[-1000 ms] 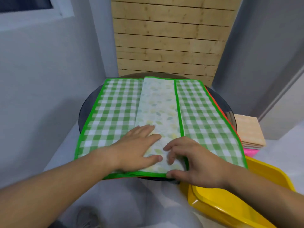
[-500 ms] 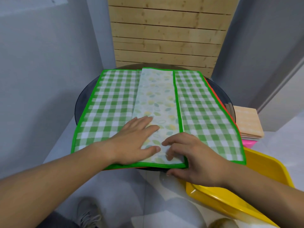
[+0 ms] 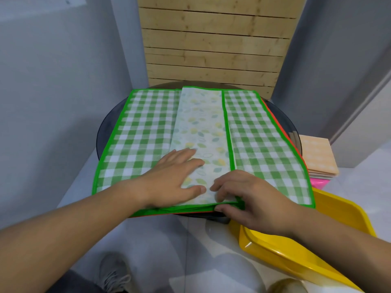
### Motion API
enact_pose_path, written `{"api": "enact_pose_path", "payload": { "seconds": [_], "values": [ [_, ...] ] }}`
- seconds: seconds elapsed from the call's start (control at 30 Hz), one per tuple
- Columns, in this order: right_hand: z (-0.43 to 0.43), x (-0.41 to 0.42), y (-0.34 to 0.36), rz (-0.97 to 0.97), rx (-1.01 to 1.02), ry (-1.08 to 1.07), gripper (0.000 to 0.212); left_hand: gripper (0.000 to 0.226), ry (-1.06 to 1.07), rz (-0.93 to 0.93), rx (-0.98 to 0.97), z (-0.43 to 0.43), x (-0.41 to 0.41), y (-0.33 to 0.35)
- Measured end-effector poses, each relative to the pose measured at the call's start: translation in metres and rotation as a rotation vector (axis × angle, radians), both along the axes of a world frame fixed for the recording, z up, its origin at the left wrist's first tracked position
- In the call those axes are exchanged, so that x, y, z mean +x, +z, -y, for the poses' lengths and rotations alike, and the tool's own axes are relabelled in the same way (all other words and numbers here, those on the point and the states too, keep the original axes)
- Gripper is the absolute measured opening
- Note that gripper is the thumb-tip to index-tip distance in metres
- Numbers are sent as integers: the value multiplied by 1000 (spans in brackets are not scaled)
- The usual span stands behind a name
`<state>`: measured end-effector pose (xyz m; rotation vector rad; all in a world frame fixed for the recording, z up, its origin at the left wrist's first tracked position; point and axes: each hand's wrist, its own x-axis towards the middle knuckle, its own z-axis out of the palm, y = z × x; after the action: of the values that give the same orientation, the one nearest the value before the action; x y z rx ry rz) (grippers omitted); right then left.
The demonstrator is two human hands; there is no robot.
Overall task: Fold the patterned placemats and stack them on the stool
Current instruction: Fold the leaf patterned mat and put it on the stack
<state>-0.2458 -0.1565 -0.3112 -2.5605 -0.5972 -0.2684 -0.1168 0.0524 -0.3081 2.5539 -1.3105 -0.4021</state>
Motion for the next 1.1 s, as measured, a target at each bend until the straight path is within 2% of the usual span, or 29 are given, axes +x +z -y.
{"api": "enact_pose_path", "payload": {
  "seconds": [0.07,0.17,0.3,0.4,0.5,0.57,0.7,0.77,0.8,0.87,0.93,1.0,1.1],
  "values": [
    [1,1,1,1,3,2,22,60,19,-62,-33,2,2,6],
    [4,5,9,1,66,-36,20,52,162,-282,-205,1,11,23],
    [7,16,35,18,228,-147,18,76,375,-501,-452,-11,35,36],
    [9,35,58,30,327,-234,10,93,401,-732,-676,-16,54,34],
    [13,62,77,33,491,-353,6,96,412,-883,-780,-16,69,32],
    [17,82,86,35,557,-444,13,89,428,-860,-751,-15,73,33],
    [27,117,91,24,714,-564,21,22,333,-584,-628,-8,73,31],
    [32,129,86,18,803,-623,24,7,367,-491,-587,-2,75,28],
    [33,133,83,7,853,-647,31,5,404,-455,-572,1,76,27],
    [36,137,73,-73,985,-672,60,13,465,-419,-550,5,77,27],
    [38,134,60,-220,1017,-690,72,15,502,-433,-551,9,78,28],
    [41,126,47,-325,864,-732,64,16,527,-442,-549,11,79,27],
    [44,116,36,-358,651,-739,52,18,562,-484,-552,14,78,28]
  ]
}}
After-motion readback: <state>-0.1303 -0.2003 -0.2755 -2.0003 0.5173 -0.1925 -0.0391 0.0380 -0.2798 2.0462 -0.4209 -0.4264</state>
